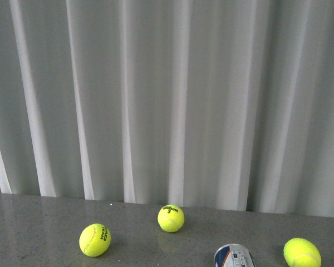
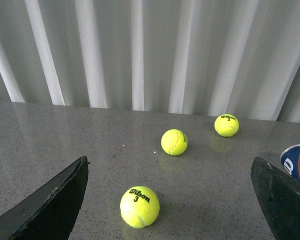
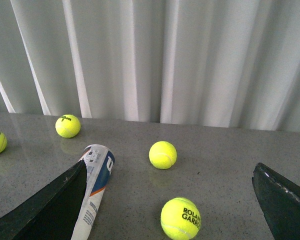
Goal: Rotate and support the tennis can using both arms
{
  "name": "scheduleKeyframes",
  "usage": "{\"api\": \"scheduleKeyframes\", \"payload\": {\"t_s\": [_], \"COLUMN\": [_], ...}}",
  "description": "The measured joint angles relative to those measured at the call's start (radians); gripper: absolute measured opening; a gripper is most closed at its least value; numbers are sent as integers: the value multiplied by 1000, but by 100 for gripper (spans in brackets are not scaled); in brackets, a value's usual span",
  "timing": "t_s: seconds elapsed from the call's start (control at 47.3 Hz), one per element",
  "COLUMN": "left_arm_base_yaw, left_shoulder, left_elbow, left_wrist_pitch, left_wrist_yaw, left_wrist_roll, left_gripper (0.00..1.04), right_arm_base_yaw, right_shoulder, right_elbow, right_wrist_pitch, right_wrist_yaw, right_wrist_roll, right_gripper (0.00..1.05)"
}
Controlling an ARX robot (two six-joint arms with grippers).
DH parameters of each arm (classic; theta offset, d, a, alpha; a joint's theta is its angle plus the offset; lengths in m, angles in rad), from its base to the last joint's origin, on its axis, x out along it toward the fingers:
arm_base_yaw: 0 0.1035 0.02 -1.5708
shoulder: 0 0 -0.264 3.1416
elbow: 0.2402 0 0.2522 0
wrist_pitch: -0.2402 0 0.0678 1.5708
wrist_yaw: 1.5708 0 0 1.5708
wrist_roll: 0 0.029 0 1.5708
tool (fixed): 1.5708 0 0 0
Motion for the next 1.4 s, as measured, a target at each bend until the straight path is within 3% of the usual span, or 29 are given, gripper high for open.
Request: {"api": "scheduleKeyframes", "payload": {"t_s": [0.254,0.359,0.486,0.592,0.825,1.036,1.395], "left_arm_base_yaw": [0,0,0,0,0,0,0], "left_shoulder": [0,0,0,0,-1,-1,-1], "left_elbow": [0,0,0,0,0,0,0], "left_wrist_pitch": [0,0,0,0,-1,-1,-1], "left_wrist_yaw": [0,0,0,0,0,0,0], "left_wrist_roll": [0,0,0,0,0,0,0], "left_gripper": [98,98,98,98,98,98,98], "right_arm_base_yaw": [0,-34,-45,18,171,246,275], "right_shoulder": [0,90,394,875,1545,1778,1984], "right_elbow": [0,49,123,322,665,844,1015], "right_wrist_pitch": [0,-105,26,138,56,46,8], "right_wrist_yaw": [0,-107,-127,-119,-123,-108,-97], "right_wrist_roll": [0,-21,-37,19,200,251,332], "right_gripper": [98,98,98,98,98,98,98]}}
